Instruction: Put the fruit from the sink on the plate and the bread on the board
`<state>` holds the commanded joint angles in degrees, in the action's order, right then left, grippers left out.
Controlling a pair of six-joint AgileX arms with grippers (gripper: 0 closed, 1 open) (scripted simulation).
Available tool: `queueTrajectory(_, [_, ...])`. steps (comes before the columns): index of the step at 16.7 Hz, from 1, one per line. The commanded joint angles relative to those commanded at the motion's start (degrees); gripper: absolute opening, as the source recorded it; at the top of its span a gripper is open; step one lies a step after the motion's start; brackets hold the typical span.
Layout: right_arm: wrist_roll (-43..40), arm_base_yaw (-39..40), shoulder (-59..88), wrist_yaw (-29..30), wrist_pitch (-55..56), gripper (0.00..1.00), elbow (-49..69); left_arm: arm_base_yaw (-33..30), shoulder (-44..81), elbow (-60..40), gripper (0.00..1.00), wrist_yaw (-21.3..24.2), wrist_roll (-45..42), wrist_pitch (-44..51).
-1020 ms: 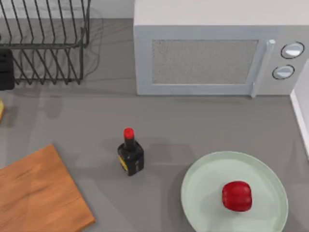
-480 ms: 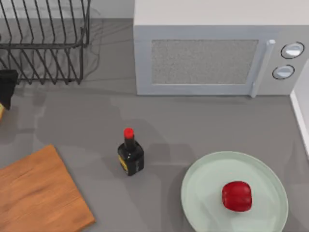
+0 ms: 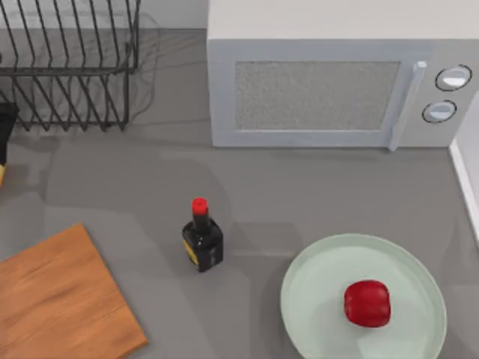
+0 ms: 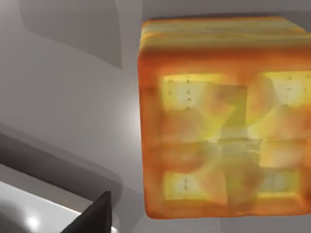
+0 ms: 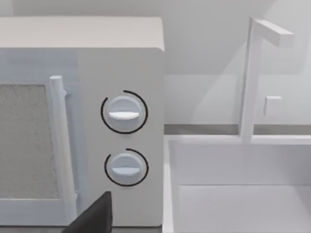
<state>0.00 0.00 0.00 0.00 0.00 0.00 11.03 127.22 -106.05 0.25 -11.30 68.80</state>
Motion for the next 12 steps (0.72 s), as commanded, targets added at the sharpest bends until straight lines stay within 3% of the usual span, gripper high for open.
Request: queueTrajectory(12, [0.0, 0.0, 0.0, 0.0, 0.0, 1.0, 0.0, 0.14, -0.47, 5.05, 1.0, -0.01, -0.07, -4.68])
